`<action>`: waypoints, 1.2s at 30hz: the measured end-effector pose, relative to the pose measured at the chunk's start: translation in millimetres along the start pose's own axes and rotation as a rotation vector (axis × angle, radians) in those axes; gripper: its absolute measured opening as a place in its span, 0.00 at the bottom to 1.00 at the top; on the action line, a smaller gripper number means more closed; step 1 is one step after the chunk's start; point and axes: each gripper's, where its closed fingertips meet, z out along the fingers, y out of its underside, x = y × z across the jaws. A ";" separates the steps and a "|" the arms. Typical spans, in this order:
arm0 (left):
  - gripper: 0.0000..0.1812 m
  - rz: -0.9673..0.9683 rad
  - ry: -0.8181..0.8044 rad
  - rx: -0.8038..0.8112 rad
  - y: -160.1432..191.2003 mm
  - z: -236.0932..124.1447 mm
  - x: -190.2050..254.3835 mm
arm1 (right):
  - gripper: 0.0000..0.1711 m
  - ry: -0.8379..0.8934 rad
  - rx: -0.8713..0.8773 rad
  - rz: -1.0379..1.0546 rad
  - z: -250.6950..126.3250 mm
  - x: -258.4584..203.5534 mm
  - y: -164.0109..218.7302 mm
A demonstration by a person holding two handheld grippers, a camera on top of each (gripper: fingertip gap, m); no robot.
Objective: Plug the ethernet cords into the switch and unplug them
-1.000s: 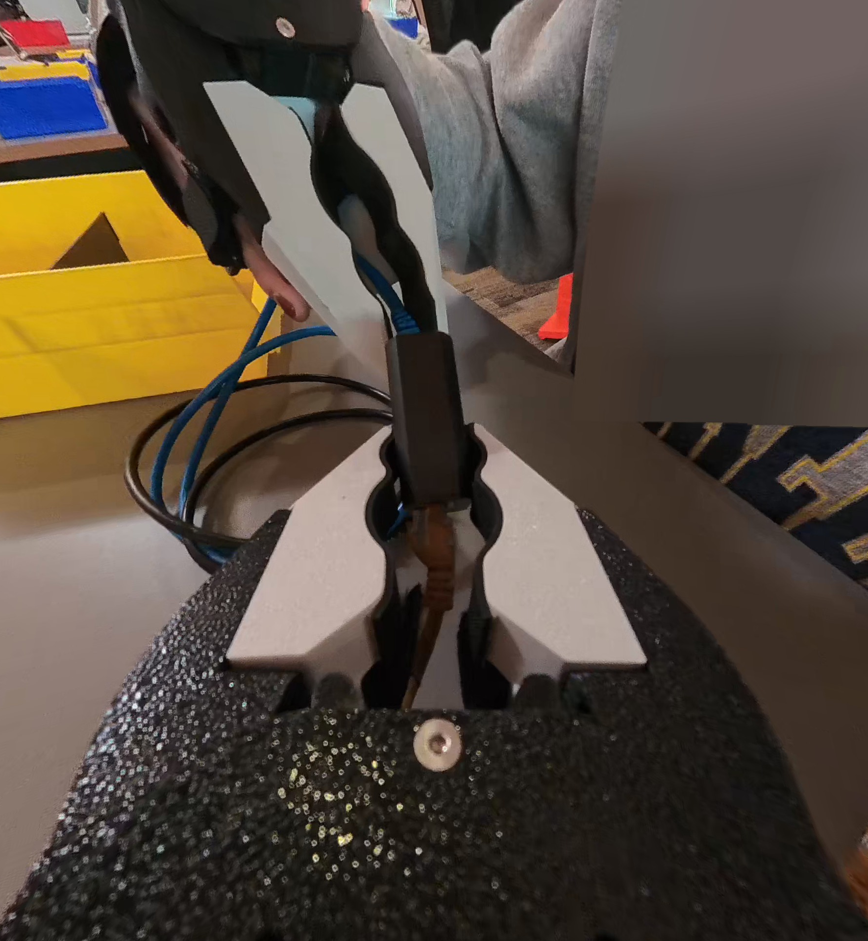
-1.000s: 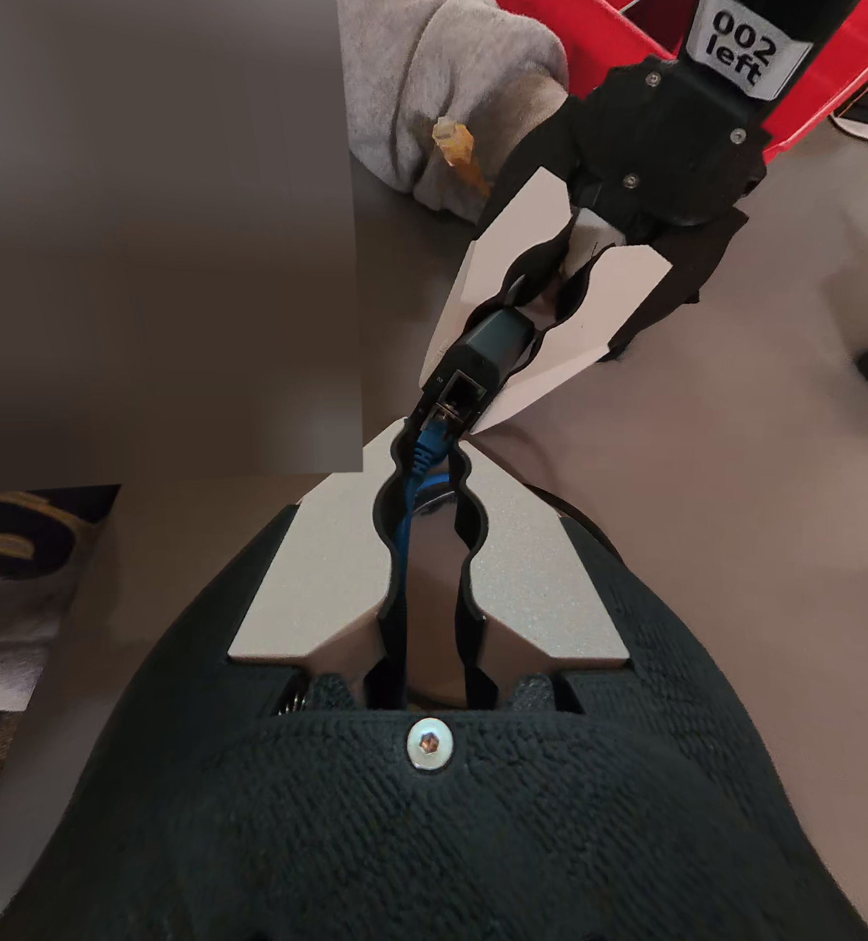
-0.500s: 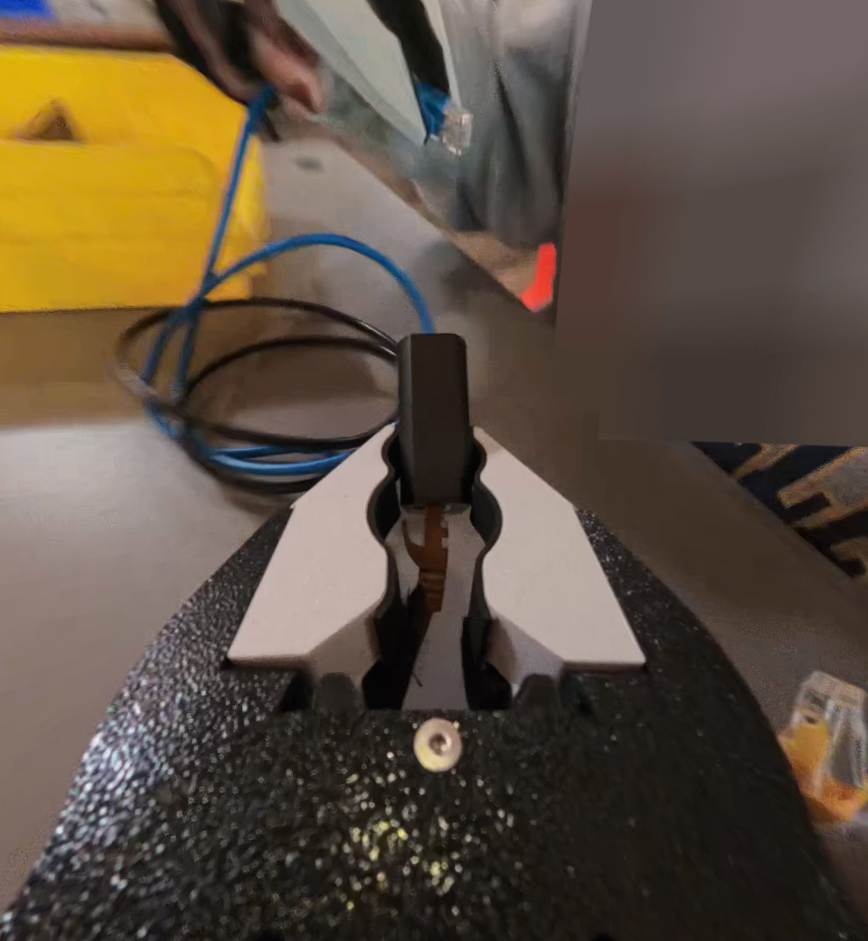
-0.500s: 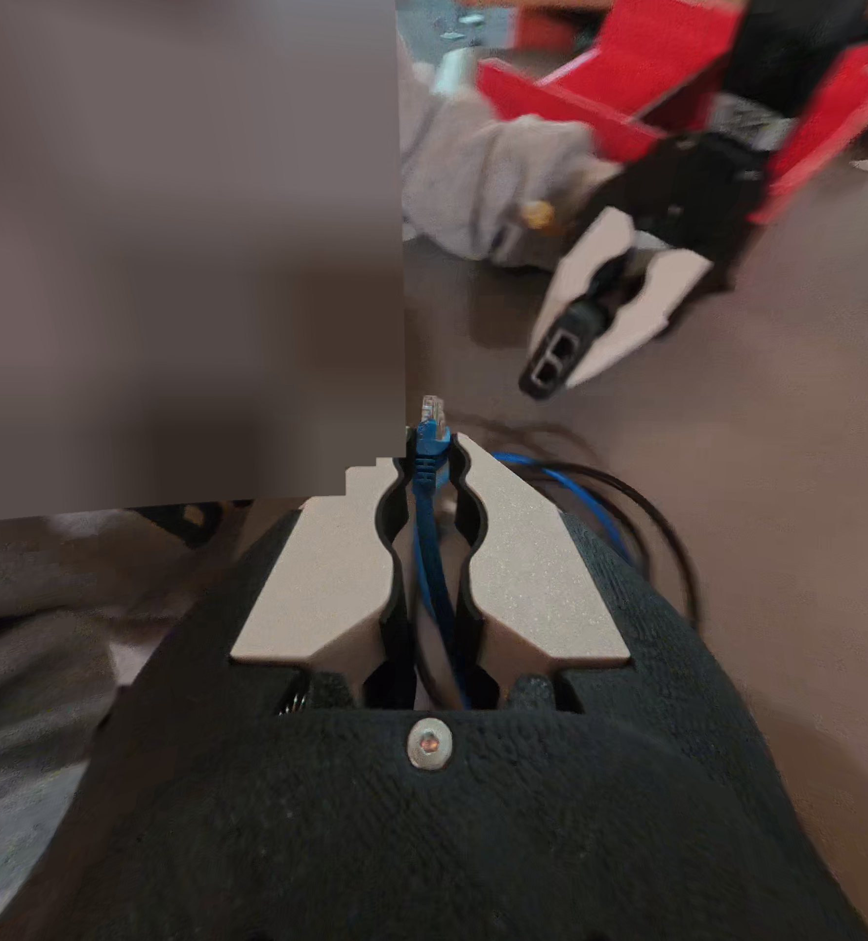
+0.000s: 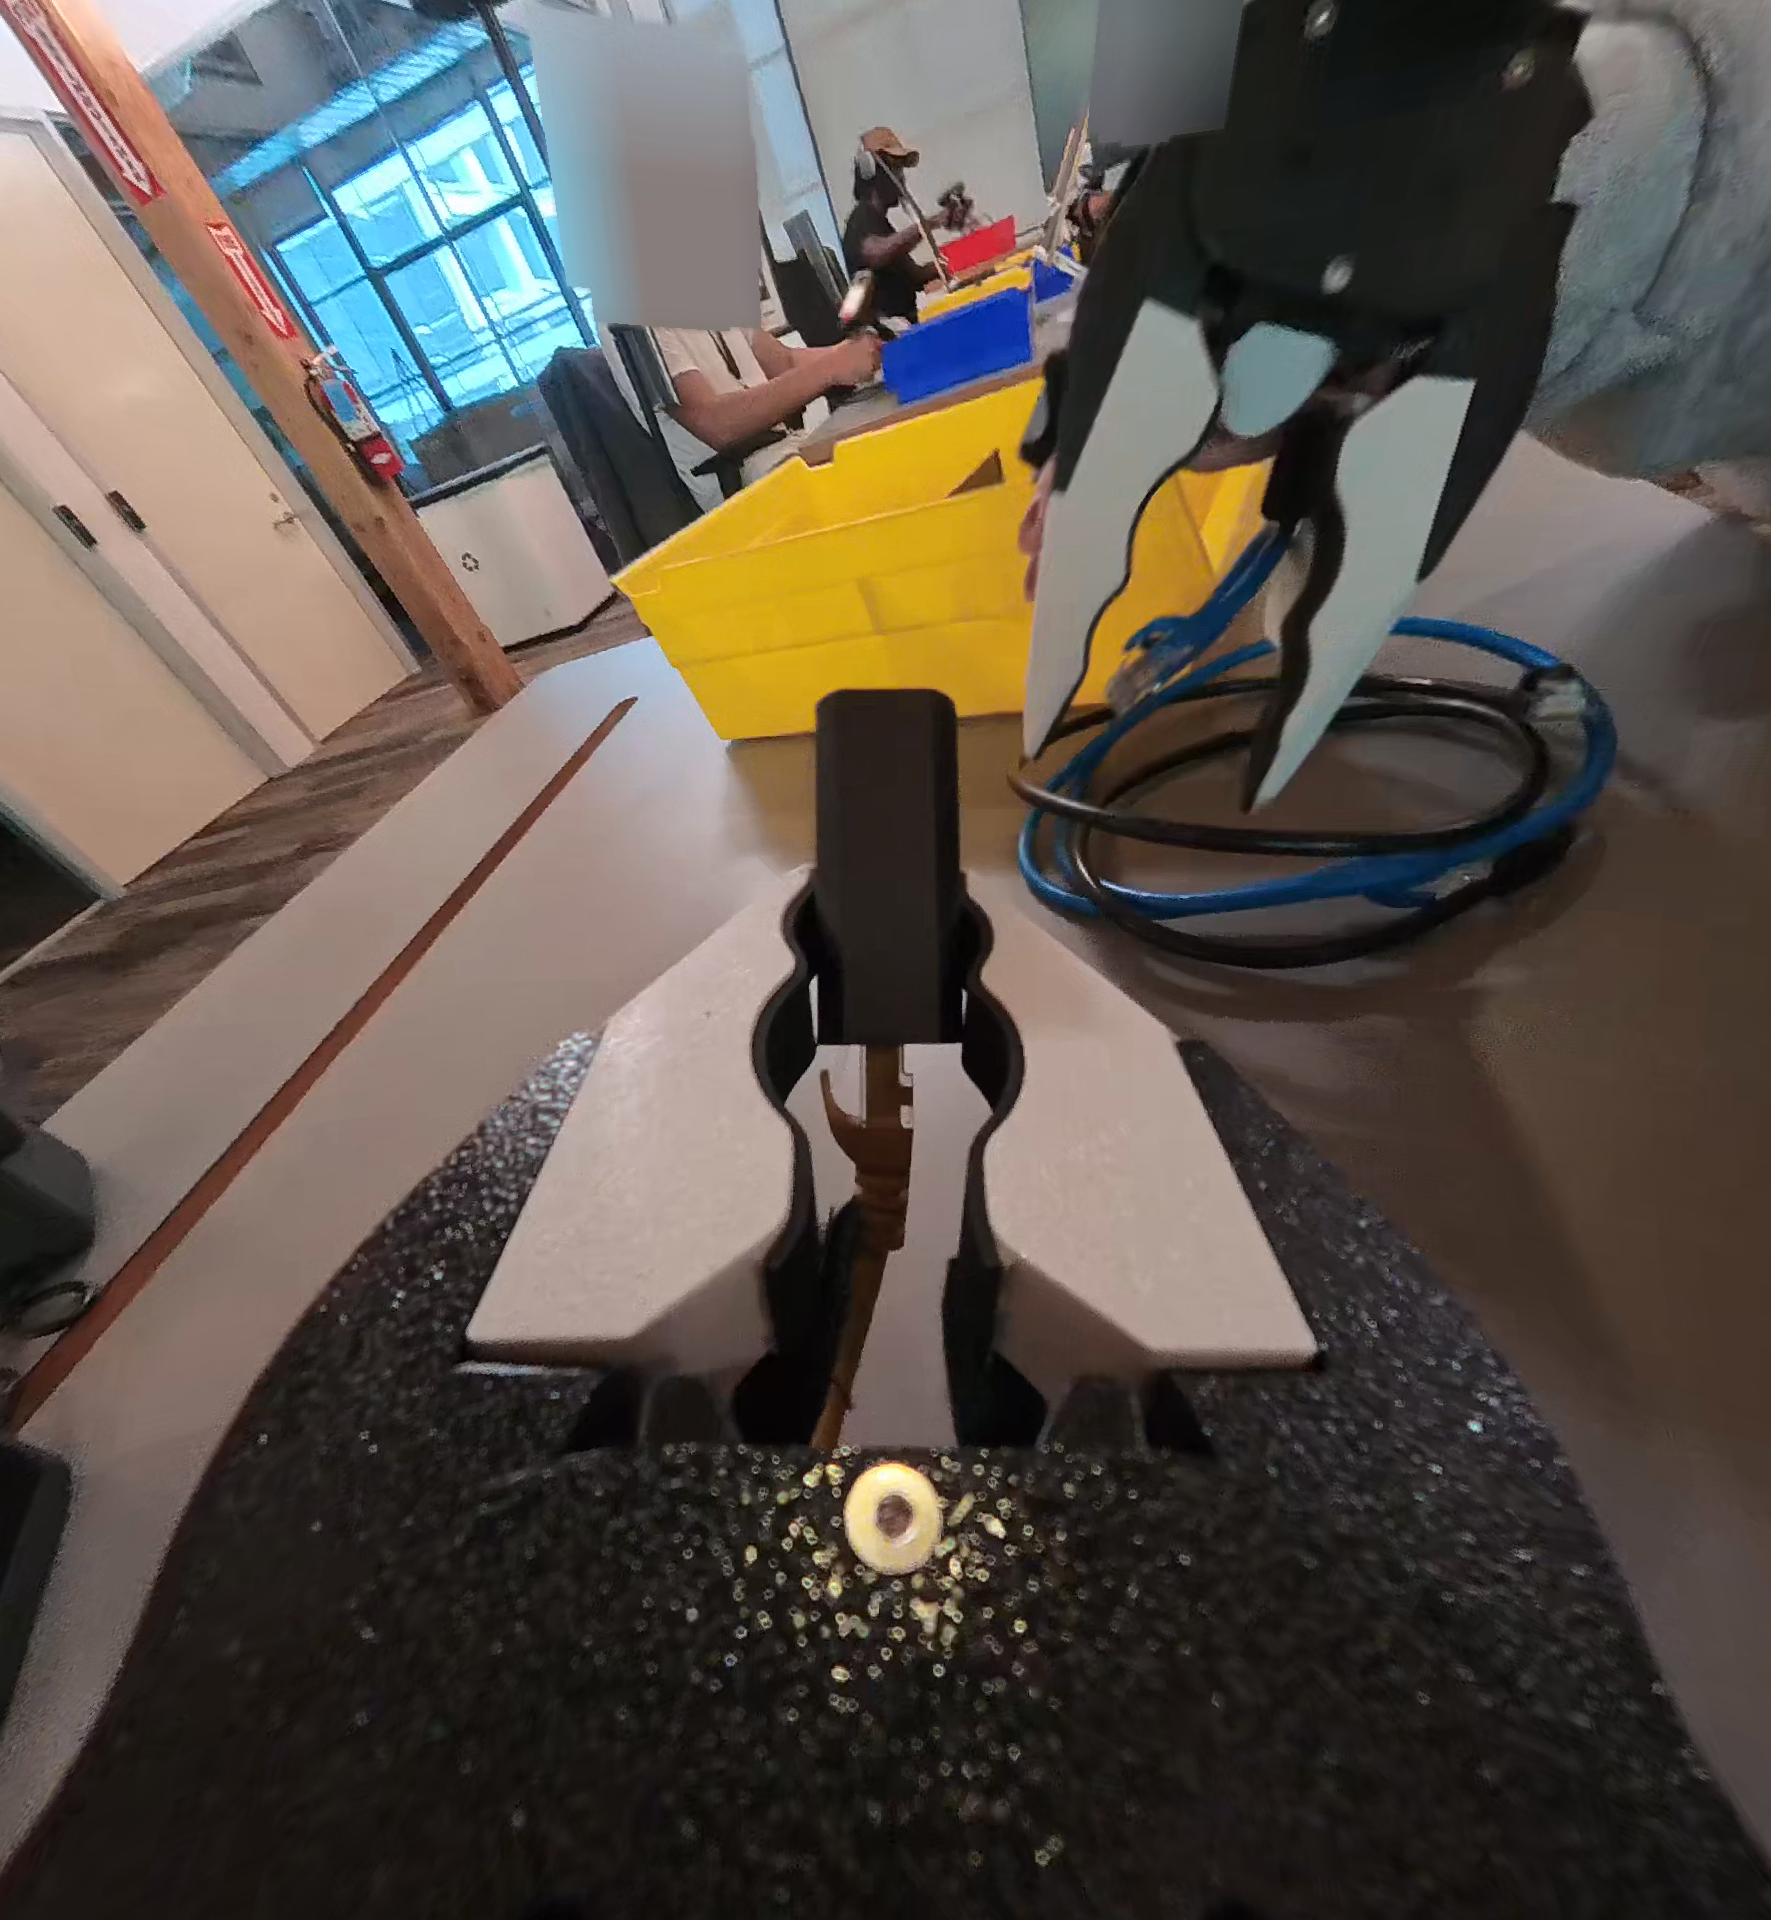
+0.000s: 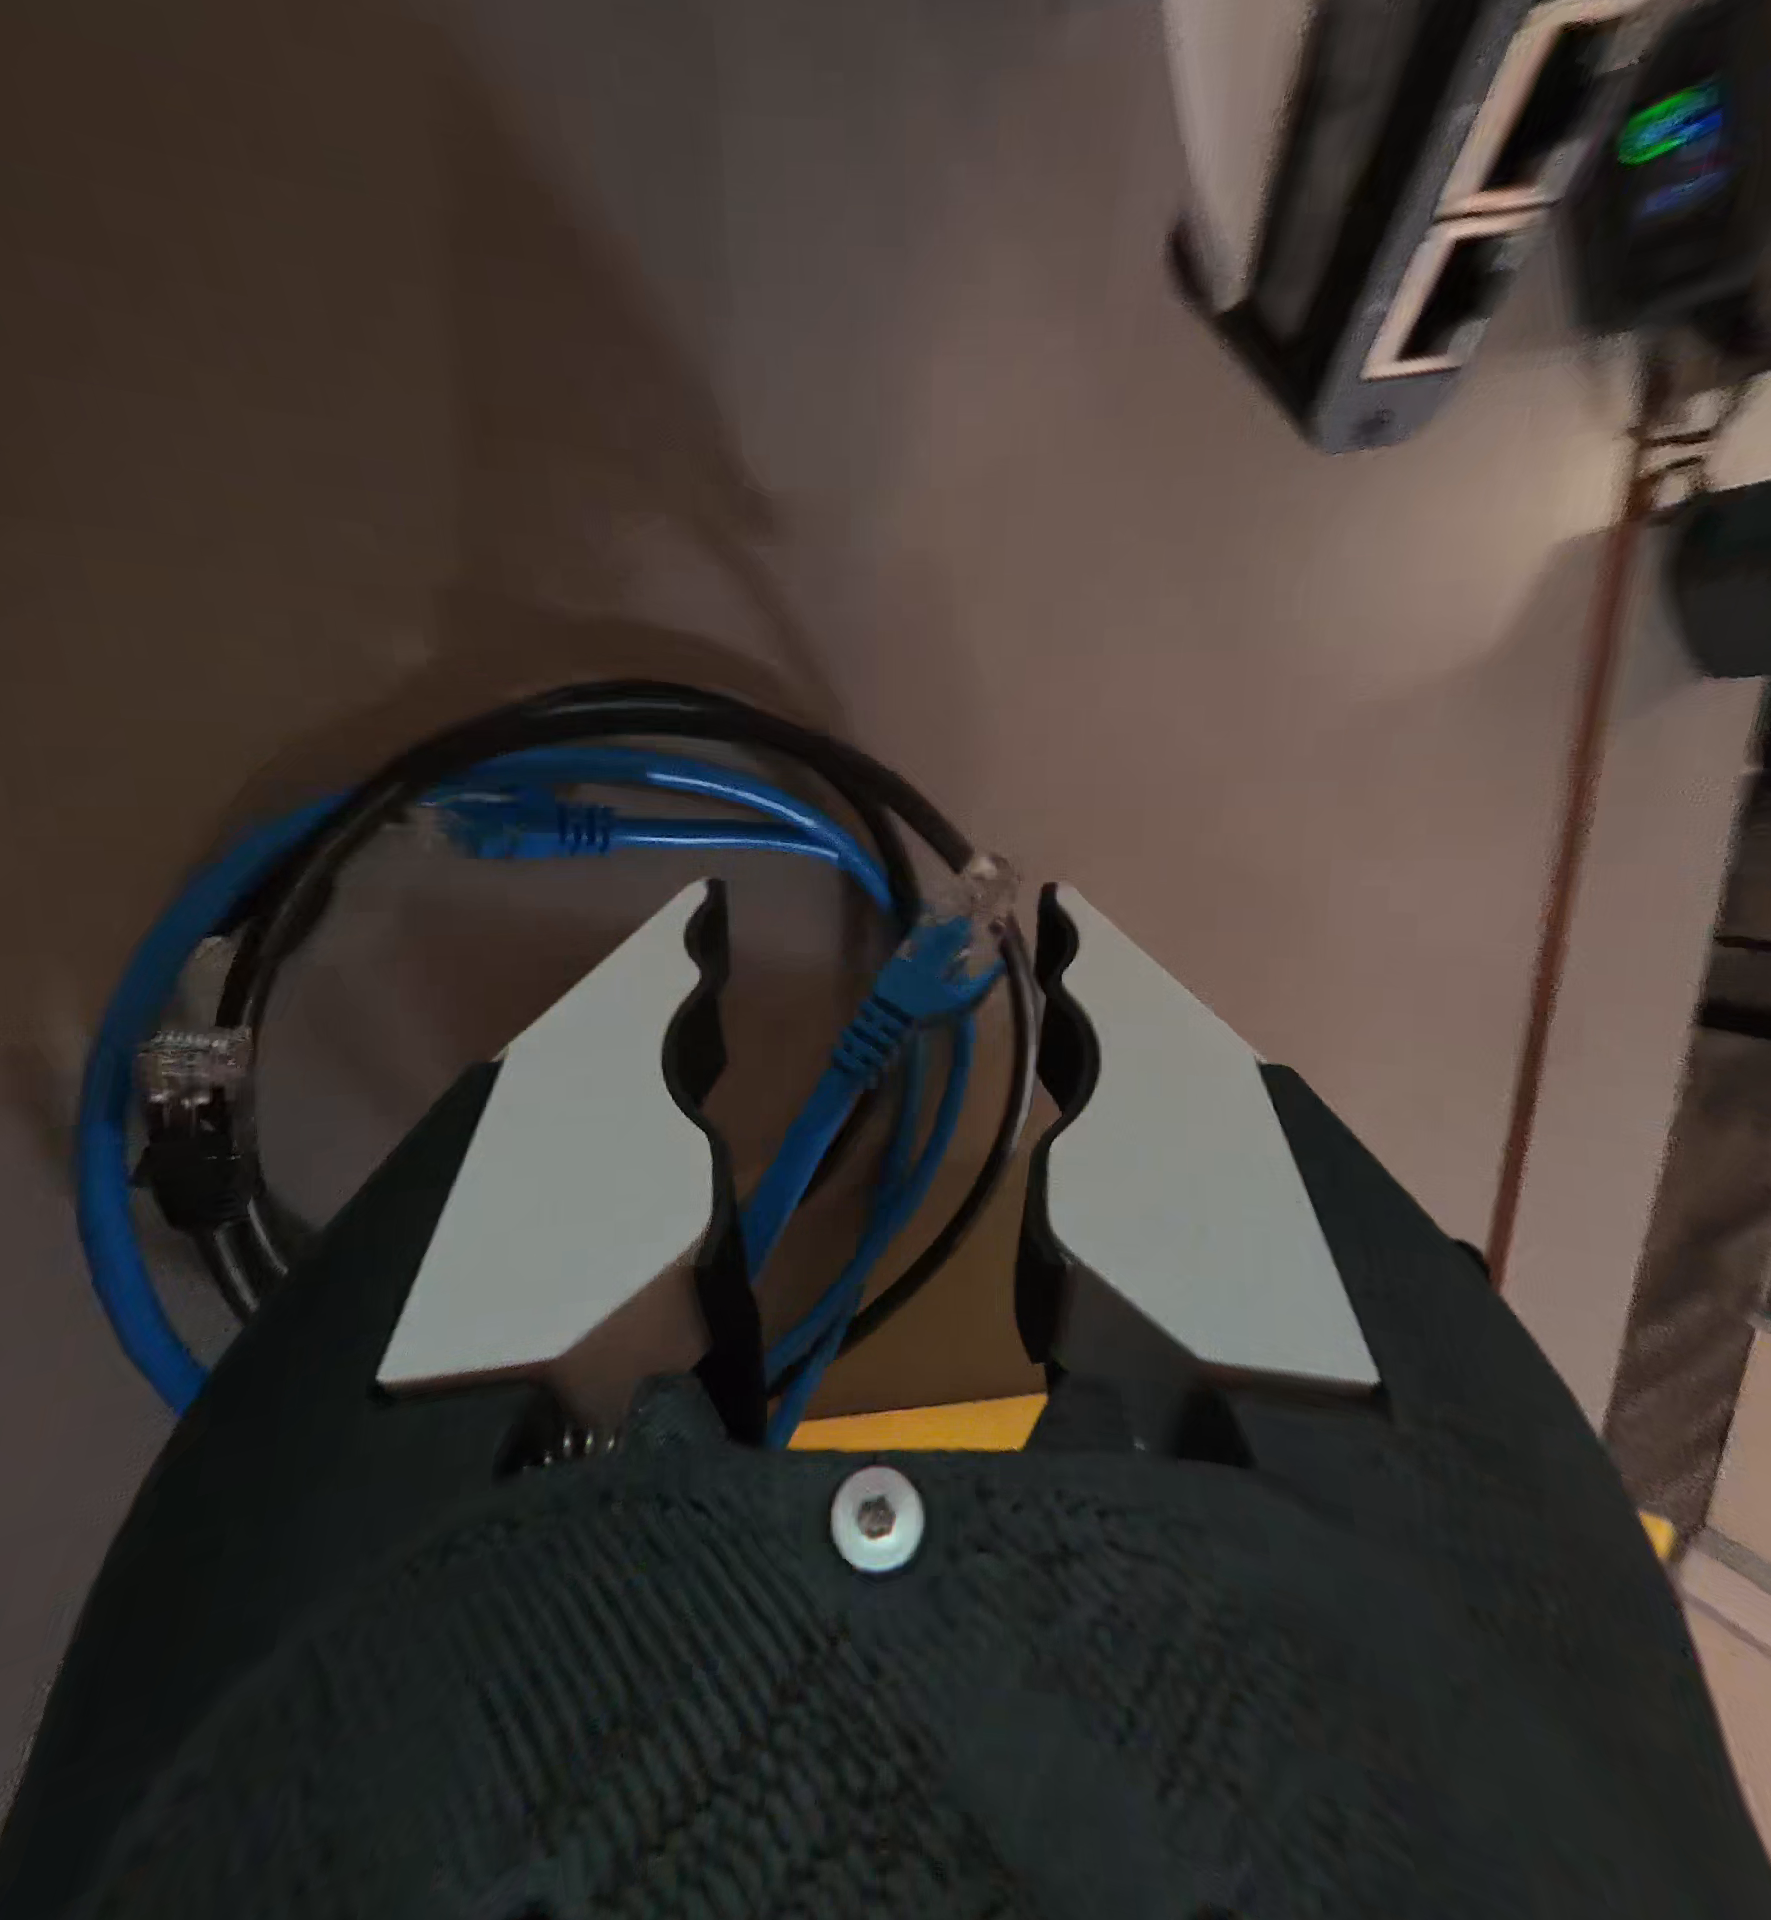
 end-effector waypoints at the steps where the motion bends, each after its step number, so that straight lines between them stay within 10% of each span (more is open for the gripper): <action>1: 0.12 0.006 0.009 -0.011 2.4 1.6 2.0 | 0.35 -0.038 -0.034 -0.019 7.7 -3.4 2.5; 9: 0.12 0.050 0.048 -0.054 10.4 6.1 11.9 | 0.31 -0.409 -0.163 0.053 35.8 -15.6 11.9; 16: 0.12 0.047 0.030 -0.056 12.5 2.5 7.4 | 0.06 -0.380 -0.131 -0.021 27.2 -8.9 7.6; 23: 0.12 0.048 0.016 -0.060 14.6 2.1 5.1 | 0.04 0.034 0.236 0.084 -117.6 56.8 -30.1; 36: 0.12 0.065 0.025 -0.088 20.3 5.6 8.5 | 0.04 0.794 0.000 0.267 -315.4 132.6 111.7</action>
